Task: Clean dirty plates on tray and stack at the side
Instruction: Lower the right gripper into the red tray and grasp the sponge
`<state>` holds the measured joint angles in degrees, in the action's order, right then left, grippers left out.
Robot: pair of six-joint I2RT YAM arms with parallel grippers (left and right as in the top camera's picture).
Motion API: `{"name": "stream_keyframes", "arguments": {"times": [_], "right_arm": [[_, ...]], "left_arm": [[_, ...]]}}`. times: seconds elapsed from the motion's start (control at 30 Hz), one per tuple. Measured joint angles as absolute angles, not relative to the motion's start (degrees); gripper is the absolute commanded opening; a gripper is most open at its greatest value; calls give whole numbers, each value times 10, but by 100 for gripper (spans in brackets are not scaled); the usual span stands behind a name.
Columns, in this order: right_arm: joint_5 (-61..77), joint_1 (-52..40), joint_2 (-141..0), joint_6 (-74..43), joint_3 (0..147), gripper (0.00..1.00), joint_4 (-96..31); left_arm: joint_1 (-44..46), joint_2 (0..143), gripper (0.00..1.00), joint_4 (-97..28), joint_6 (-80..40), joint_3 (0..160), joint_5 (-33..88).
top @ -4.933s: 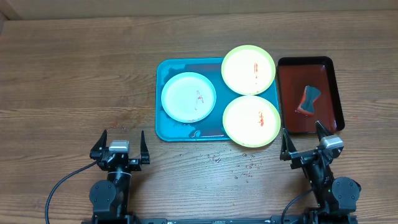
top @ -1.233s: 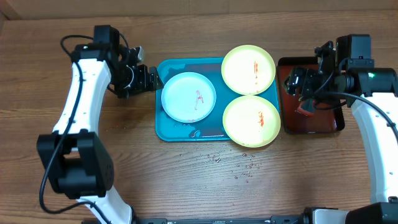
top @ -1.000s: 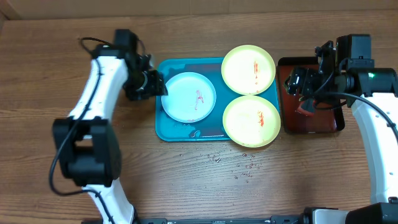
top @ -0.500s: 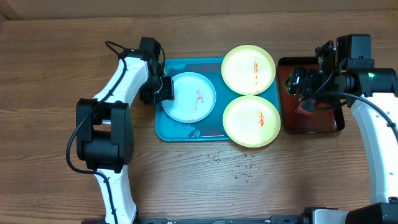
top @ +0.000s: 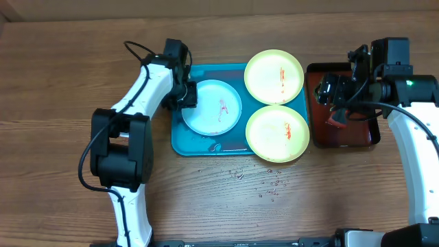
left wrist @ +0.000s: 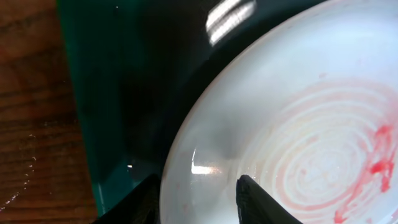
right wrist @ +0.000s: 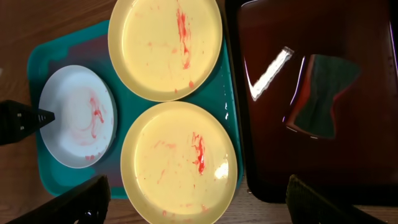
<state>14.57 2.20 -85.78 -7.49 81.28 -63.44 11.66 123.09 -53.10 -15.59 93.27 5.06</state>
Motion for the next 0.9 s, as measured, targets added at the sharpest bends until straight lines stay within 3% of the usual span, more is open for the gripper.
{"name": "stream_keyframes", "arguments": {"times": [0.3, 0.43, 0.5, 0.77, 0.9], "right_arm": [[146, 22, -858, -75, 813, 91, -635], [146, 22, -858, -75, 813, 91, -635], [145, 22, -858, -74, 813, 89, -635], [106, 22, -858, -115, 813, 60, -631], [60, 22, -858, -172, 813, 55, -631]], "left_arm": [[120, 1231, 33, -512, -168, 918, 33], [120, 1231, 20, -490, -182, 894, 34], [120, 1230, 8, -485, -190, 892, 33], [116, 1226, 4, -481, -196, 892, 43], [116, 1226, 4, -481, -196, 892, 43]]}}
